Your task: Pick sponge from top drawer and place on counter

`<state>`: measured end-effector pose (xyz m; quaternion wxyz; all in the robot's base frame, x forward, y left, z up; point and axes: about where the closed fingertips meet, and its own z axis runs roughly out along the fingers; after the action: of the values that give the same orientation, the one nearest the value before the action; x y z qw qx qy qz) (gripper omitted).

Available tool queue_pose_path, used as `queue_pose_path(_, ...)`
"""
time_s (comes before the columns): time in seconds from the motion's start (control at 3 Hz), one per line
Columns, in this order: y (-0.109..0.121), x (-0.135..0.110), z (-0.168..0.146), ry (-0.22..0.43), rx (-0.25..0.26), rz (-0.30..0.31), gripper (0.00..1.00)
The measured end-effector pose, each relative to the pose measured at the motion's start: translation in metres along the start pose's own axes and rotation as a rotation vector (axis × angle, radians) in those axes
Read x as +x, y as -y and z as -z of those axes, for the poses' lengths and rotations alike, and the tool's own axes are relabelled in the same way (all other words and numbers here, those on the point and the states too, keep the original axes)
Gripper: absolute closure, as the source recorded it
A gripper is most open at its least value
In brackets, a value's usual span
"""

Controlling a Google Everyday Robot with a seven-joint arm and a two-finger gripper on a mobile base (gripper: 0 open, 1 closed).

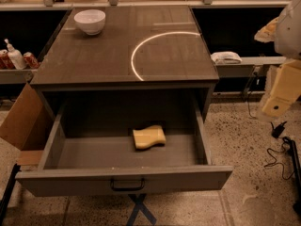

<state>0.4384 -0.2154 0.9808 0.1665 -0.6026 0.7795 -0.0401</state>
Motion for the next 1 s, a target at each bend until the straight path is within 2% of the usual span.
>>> queue_pose_path(0.33, 0.000, 0.000, 0.000, 0.001, 0.000, 0.000, 0.00)
queue_pose_path(0.67, 0.000, -0.005, -0.013, 0.063, -0.015, -0.009, 0.00)
queue_pose_path(1.0, -0.002, -0.021, -0.044, 0.152, -0.049, -0.009, 0.00)
